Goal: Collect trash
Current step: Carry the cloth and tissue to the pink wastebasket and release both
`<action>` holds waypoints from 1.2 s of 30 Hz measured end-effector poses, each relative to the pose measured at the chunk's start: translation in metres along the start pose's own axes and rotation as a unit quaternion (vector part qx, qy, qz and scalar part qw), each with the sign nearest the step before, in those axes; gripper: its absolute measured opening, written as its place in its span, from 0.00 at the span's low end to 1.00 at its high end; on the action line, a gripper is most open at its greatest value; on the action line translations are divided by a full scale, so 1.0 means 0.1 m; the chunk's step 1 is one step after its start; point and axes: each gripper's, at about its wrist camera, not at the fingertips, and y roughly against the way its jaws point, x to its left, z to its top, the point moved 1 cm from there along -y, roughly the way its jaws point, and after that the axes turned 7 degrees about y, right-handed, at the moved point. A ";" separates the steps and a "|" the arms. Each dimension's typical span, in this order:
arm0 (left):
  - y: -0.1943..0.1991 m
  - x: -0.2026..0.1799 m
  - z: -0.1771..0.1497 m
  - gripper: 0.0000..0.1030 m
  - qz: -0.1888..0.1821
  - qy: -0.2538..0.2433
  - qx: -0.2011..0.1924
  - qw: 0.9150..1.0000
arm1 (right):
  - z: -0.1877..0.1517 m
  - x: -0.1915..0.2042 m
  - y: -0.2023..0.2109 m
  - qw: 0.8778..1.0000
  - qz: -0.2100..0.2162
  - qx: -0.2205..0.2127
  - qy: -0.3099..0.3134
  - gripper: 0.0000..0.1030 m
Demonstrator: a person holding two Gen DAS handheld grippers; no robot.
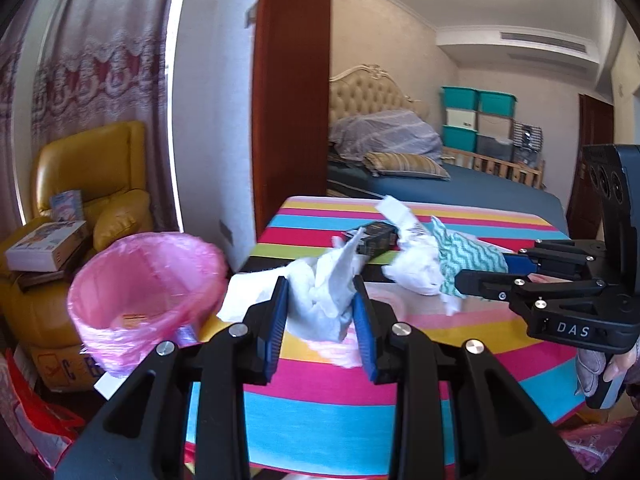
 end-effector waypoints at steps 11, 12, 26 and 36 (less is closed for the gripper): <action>-0.21 1.05 0.24 0.31 0.092 0.062 0.012 0.994 | 0.81 0.39 -0.93 0.996 0.089 0.018 -0.013 0.30; -0.25 1.14 0.25 0.31 0.095 0.069 0.017 0.993 | 0.87 0.41 -1.00 0.995 0.094 0.021 -0.017 0.30; -0.65 2.01 0.35 0.32 0.135 0.111 0.052 0.983 | 1.38 0.91 -1.99 0.994 0.085 0.062 0.033 0.30; -0.66 2.31 0.45 0.80 0.162 0.135 0.025 0.977 | 1.62 1.01 -2.05 0.996 0.069 0.027 0.051 0.63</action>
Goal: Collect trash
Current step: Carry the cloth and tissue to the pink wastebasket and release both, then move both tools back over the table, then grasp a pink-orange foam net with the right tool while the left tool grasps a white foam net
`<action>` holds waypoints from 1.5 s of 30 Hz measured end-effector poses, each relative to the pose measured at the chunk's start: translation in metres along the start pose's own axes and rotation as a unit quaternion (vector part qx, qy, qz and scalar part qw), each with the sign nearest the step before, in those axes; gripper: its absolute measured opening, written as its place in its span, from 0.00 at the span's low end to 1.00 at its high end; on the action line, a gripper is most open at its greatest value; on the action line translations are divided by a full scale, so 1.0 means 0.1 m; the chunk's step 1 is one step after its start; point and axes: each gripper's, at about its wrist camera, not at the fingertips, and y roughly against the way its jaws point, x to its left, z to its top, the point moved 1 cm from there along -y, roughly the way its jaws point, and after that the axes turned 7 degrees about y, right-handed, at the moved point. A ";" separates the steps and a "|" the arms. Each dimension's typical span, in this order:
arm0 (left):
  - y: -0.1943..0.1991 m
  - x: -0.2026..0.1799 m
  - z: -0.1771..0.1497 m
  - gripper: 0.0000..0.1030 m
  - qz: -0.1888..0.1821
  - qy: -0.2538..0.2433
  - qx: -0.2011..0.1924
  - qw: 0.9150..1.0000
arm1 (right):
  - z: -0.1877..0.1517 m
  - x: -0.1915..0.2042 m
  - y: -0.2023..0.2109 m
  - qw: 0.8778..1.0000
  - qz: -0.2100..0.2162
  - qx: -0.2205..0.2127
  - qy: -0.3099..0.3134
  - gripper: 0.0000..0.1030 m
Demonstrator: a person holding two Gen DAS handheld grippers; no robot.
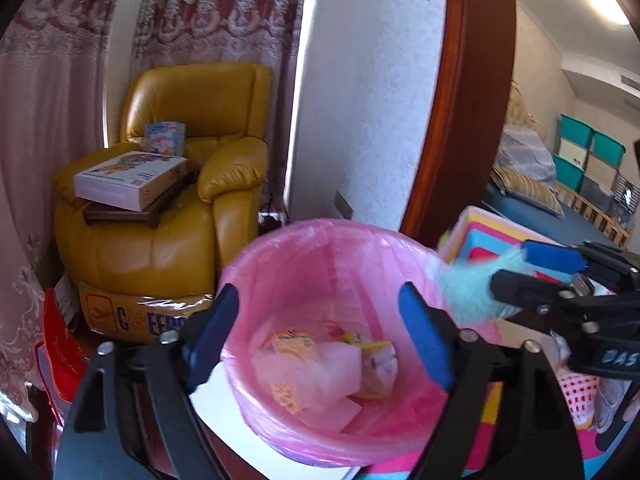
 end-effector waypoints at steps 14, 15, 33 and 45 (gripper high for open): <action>0.70 -0.26 -0.22 0.96 0.027 -0.046 -0.051 0.997 | -0.24 -0.64 1.45 0.993 -0.054 -0.096 -0.028 0.75; 0.74 -0.32 -0.25 0.96 0.021 -0.047 -0.052 0.997 | -0.35 -0.72 1.58 0.993 -0.064 -0.094 -0.033 0.76; 1.05 -1.65 -1.10 0.96 -0.115 -0.115 -0.031 0.986 | -2.29 -1.52 3.02 0.954 -0.242 -0.053 -0.167 0.82; 1.07 -2.02 -1.71 0.96 -0.150 -0.179 0.021 0.972 | -3.04 -1.66 2.94 0.940 -0.249 0.013 -0.235 0.82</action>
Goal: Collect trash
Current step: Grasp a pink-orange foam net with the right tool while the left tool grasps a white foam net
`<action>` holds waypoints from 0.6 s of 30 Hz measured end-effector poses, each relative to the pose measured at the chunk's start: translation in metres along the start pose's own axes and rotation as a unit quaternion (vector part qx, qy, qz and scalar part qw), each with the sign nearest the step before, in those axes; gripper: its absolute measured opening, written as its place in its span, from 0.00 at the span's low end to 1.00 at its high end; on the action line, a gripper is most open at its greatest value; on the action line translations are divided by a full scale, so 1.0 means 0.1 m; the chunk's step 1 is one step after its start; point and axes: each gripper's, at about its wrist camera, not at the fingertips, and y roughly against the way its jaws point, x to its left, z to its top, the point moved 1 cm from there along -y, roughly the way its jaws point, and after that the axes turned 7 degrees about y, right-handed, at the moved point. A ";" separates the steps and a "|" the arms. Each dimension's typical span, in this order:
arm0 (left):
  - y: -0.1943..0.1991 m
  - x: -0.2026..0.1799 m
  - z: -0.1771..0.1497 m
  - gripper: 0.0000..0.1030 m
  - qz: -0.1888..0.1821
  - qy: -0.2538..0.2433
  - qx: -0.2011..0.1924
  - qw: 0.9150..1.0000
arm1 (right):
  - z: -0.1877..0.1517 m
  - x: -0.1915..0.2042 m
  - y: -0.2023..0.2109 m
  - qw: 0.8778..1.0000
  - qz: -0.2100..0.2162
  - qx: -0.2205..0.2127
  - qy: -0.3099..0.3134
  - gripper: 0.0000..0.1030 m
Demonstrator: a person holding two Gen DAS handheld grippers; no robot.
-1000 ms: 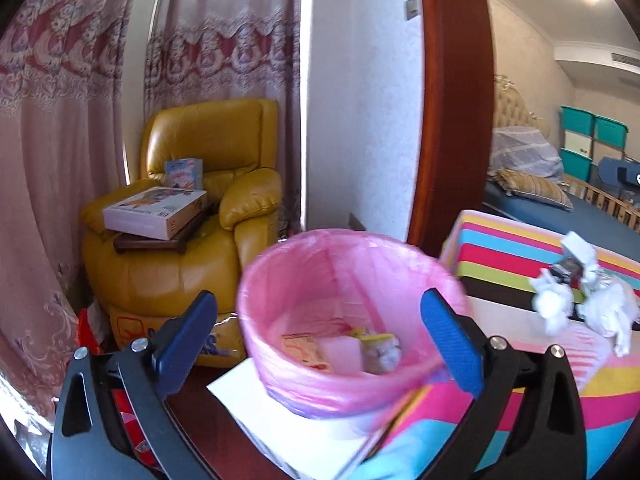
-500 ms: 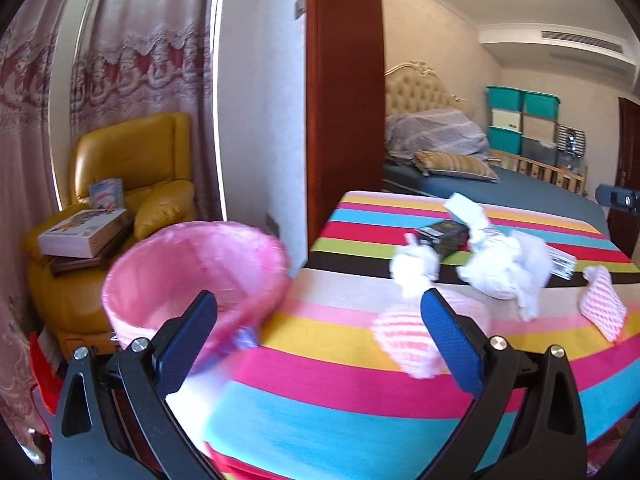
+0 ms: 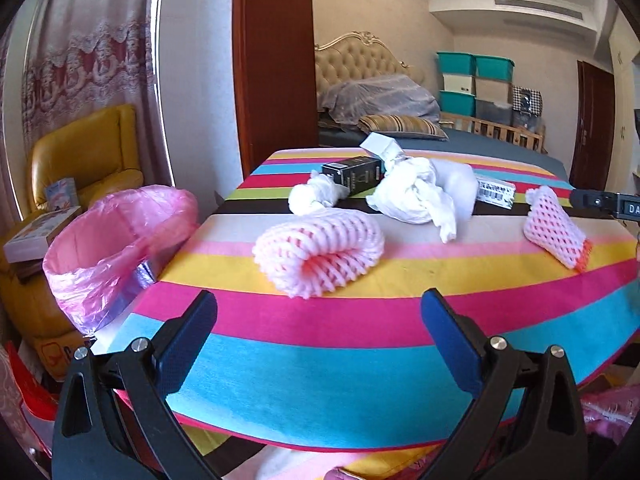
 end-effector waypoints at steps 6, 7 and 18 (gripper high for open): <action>-0.01 -0.02 -0.04 0.96 -0.004 -0.003 0.007 1.000 | -0.02 0.12 -0.09 1.000 0.003 0.012 0.005 0.82; -0.03 -0.01 -0.05 0.96 -0.004 -0.001 0.011 1.000 | -0.02 0.16 -0.09 1.000 -0.003 0.013 0.011 0.82; -0.07 0.05 -0.01 0.96 -0.005 0.016 0.024 1.000 | -0.09 0.50 -0.29 0.994 -0.036 0.045 0.088 0.75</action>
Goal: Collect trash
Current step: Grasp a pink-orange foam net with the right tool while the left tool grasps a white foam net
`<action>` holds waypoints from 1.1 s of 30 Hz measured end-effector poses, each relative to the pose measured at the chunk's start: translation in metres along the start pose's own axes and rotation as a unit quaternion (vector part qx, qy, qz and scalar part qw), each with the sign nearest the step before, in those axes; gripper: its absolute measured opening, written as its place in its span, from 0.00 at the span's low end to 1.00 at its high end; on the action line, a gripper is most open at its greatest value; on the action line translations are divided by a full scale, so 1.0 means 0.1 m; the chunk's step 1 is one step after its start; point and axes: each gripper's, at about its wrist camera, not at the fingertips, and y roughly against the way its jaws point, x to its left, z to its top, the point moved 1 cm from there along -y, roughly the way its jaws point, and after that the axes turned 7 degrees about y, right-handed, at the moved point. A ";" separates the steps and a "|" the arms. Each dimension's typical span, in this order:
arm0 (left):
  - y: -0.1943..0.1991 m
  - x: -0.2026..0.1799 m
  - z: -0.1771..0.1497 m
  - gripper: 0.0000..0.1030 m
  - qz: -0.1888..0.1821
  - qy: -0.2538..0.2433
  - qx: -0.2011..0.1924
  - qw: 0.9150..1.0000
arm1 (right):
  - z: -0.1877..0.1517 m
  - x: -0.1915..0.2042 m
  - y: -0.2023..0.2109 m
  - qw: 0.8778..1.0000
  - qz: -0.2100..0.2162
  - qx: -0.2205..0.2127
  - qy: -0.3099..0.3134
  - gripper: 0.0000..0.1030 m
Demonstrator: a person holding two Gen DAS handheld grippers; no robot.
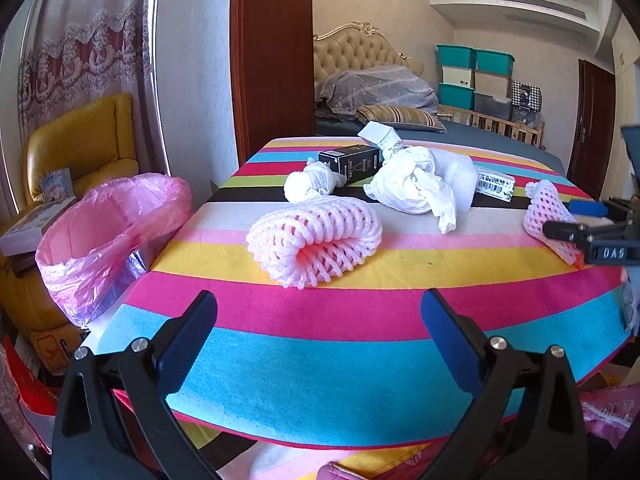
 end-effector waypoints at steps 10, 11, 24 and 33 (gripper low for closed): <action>-0.08 0.13 0.18 0.96 0.009 0.033 0.015 0.999 | -0.04 -0.07 -0.03 1.000 0.007 0.000 -0.014 0.45; -0.09 0.13 0.20 0.96 0.008 0.032 0.013 0.999 | -0.04 -0.08 -0.02 1.000 0.010 -0.004 -0.016 0.38; -0.28 0.09 0.31 0.96 0.021 0.022 0.038 0.999 | -0.06 -0.11 0.04 0.999 0.023 -0.021 -0.021 0.32; -0.40 0.14 0.43 0.81 0.017 0.034 0.053 0.998 | -0.06 -0.12 0.01 0.999 0.029 -0.018 -0.026 0.32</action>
